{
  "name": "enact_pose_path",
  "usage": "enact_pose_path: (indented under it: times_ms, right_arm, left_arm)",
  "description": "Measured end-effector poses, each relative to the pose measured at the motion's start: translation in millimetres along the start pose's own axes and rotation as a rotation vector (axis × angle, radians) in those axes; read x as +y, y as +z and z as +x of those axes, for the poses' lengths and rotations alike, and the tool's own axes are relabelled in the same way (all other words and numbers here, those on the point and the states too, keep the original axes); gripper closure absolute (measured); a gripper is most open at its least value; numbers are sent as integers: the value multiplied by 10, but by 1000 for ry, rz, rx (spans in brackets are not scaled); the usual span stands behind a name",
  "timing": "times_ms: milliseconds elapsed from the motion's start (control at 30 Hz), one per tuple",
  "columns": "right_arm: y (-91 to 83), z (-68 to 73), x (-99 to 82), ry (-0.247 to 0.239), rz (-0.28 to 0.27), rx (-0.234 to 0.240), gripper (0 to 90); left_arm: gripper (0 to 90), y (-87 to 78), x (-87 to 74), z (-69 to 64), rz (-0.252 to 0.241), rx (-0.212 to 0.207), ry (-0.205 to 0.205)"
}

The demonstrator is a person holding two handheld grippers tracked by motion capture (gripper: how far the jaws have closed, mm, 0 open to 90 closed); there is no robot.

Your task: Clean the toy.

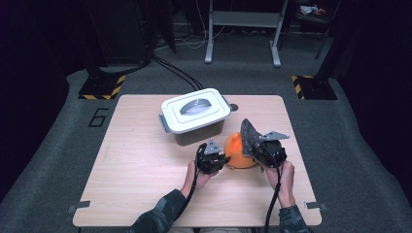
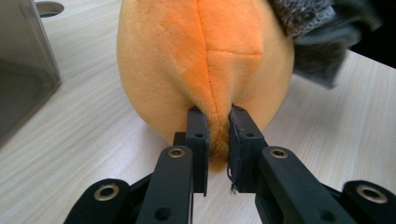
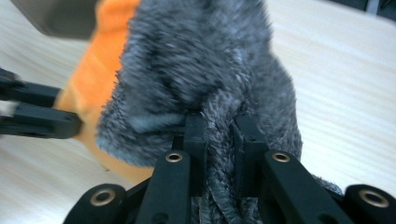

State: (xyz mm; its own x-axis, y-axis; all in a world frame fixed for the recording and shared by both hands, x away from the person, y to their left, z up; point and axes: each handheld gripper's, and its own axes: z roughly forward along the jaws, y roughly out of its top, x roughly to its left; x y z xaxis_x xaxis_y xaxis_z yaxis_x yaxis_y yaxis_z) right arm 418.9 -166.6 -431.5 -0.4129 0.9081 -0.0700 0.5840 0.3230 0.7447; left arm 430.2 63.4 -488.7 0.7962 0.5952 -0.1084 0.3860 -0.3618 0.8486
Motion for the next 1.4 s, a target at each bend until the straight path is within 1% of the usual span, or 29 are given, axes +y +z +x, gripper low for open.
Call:
enact_pose_path:
  times_ms: [33,67,100,133,167,233,300,333,400,433,567,600,633,667,733,800,867,933,1033,1067,1100,1133,1167,1200,1233,1267,1300,1367,1400]
  right_arm:
    - [39,1,-15,18,5,2,785]
    - [39,1,-15,18,5,2,785]
    - [73,-37,-47,31,5,12,786]
    - [70,-47,-53,36,6,16,787]
    - [70,-63,-63,32,6,16,786]
    - [77,-85,-80,42,9,8,786]
    - [84,-125,-98,62,17,3,787]
    - [88,-140,-105,61,17,6,787]
    - [87,-150,-111,61,16,7,787]
    - [88,-147,-116,62,15,7,787]
    - [94,-145,-116,64,13,9,786]
    - [96,-144,-118,66,9,7,787]
    - [91,-139,-119,72,15,9,787]
    - [94,-150,-125,62,11,8,786]
    - [91,-150,-132,66,10,9,787]
    - [89,-149,-141,69,6,6,787]
    - [88,-159,-152,71,2,7,787]
    - [81,-170,-165,83,-3,14,788]
    - [73,-186,-179,75,-6,14,788]
    - [73,-183,-179,81,-11,12,788]
    - [68,-183,-181,84,-14,10,789]
    - [63,-185,-183,86,-16,12,789]
    - [53,-189,-185,83,-13,11,789]
    - [50,-198,-186,76,-21,7,789]
    - [44,-199,-187,82,-23,7,789]
    - [39,-200,-187,86,-23,13,789]
    - [33,-204,-184,89,-27,7,789]
    - [22,-212,-181,89,-34,2,790]
    - [16,-221,-179,91,-37,3,790]
  left_arm:
    - [793,-2,0,3,0,-5,-4]
    - [782,-2,0,3,0,-5,-4]
    - [759,-2,-4,9,-7,-8,-13]
    - [733,-7,-2,12,-9,-9,-11]
    - [695,-12,-2,8,-12,-11,-16]
    - [635,-39,-6,4,-17,-10,-26]
    - [545,-68,-21,14,-20,-10,-39]
    - [518,-74,-33,19,-27,-9,-53]
    - [485,-83,-40,27,-21,-13,-57]
    - [464,-79,-59,28,-21,-12,-72]
    - [460,-38,-80,23,-16,-10,-84]
    - [479,-17,-91,19,-19,-13,-95]
    - [546,-3,-98,15,-18,-15,-98]
    - [575,13,-102,6,-20,-19,-103]
    - [673,32,-101,-17,-24,-17,-97]
    - [746,40,-92,-31,-30,-16,-84]
    - [795,43,-82,-29,-32,-22,-74]
    - [816,41,-79,-32,-34,-18,-69]
    - [837,34,-72,-33,-43,-16,-49]
    - [839,32,-67,-37,-46,-20,-53]
    - [843,25,-59,-35,-48,-12,-39]
    - [845,20,-50,-40,-50,-16,-40]
    - [848,13,-38,-35,-55,-12,-26]
    - [850,13,-38,-35,-55,-12,-26]
    - [851,3,-12,-34,-61,-3,-13]
    - [852,3,-12,-34,-61,-3,-13]
    - [854,-15,29,-34,-65,11,10]
    - [855,-34,64,-22,-71,8,16]
    - [856,-42,80,-22,-75,14,22]
